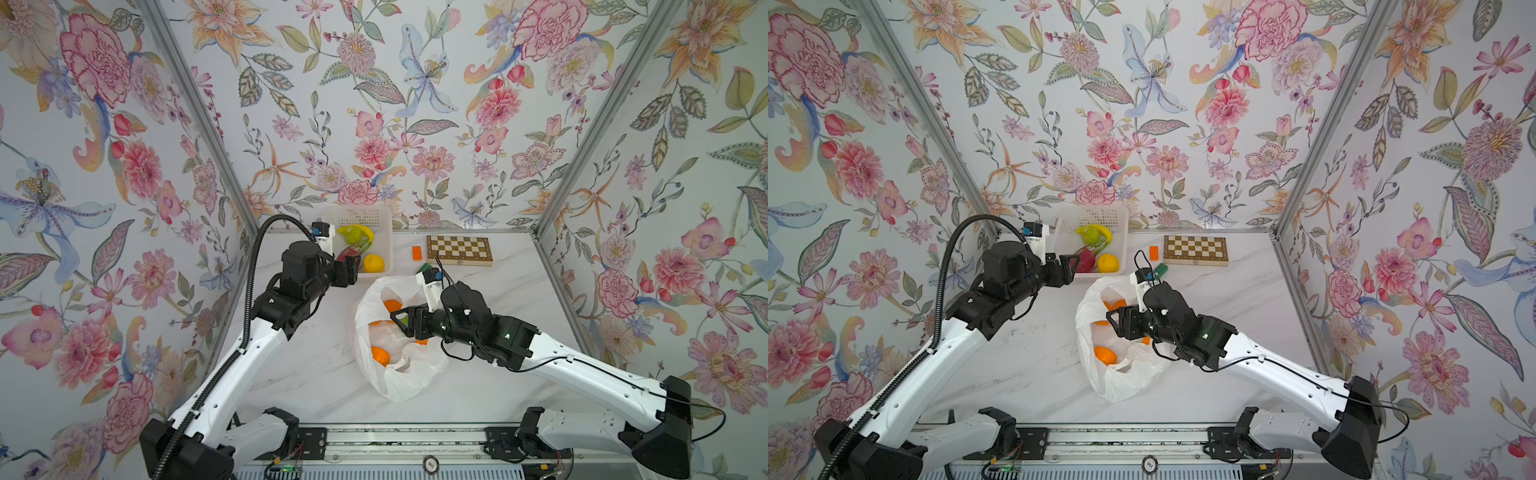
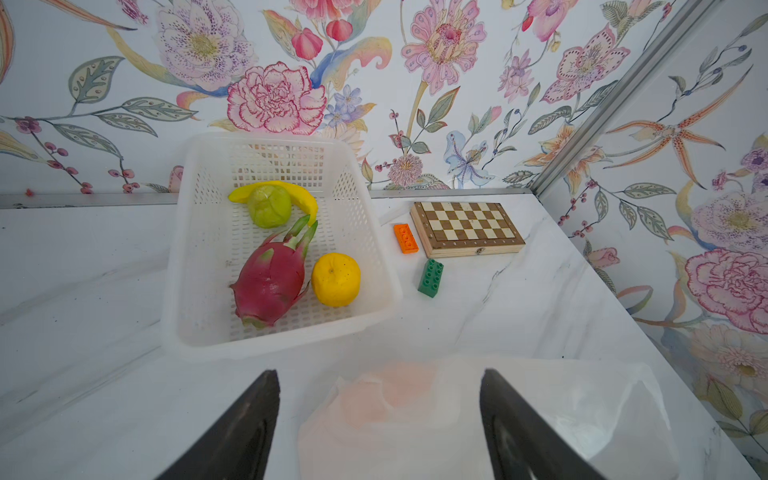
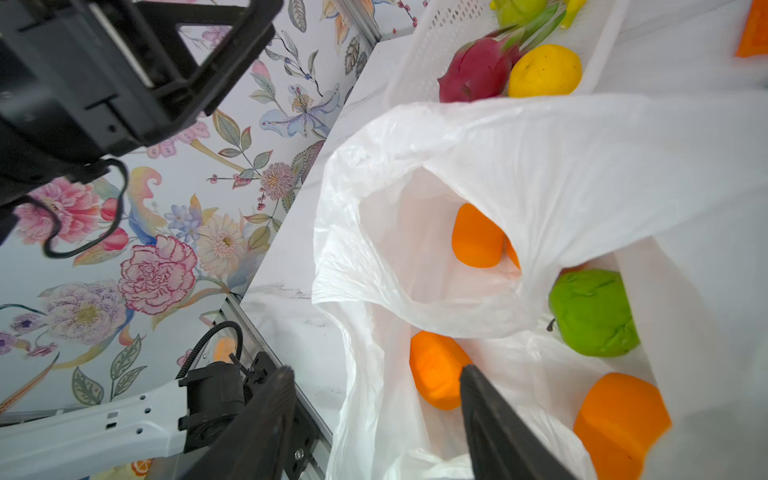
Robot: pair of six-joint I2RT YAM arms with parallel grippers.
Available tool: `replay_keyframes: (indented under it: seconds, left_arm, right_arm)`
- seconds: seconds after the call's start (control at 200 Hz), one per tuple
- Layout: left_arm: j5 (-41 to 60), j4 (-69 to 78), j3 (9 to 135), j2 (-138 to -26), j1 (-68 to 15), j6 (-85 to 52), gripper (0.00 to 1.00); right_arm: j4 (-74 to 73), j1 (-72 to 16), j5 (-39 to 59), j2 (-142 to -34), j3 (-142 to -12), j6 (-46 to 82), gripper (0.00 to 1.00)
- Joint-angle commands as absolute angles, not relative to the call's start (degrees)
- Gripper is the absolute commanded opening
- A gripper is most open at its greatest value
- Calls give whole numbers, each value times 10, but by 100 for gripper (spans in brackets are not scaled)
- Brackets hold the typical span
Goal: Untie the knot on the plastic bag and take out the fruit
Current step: 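Return the left gripper to the bag rim while the right reaches into the bag, then hold the bag rim with the left gripper while the right grasps an orange fruit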
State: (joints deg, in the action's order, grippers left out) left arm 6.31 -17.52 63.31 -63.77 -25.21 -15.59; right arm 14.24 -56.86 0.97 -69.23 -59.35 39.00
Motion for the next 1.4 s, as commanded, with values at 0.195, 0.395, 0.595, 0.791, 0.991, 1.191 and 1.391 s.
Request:
replay_keyframes:
  seconds: [0.195, 0.395, 0.595, 0.791, 0.991, 1.191, 1.391]
  left_arm:
    - [27, -237, 517, -581, -371, -200, 78]
    - [-2, -276, 453, -563, -417, -248, 80]
    - [-7, -294, 403, -549, -434, -291, 80]
    - [-4, -297, 374, -565, -448, -329, 78]
    - [-27, -310, 346, -576, -468, -373, 66]
    - [-48, -308, 319, -586, -480, -406, 55]
    - [-45, -285, 299, -591, -482, -408, 53]
  right_arm:
    - [115, -600, -12, -749, -556, 340, 55]
    - [111, -627, -15, -808, -543, 320, 54]
    - [111, -643, -11, -877, -551, 317, 55]
    - [112, -645, -21, -919, -566, 315, 57]
    - [111, -646, -29, -950, -588, 305, 70]
    - [112, -647, -47, -980, -615, 302, 76]
    - [110, -647, -54, -1011, -628, 302, 83]
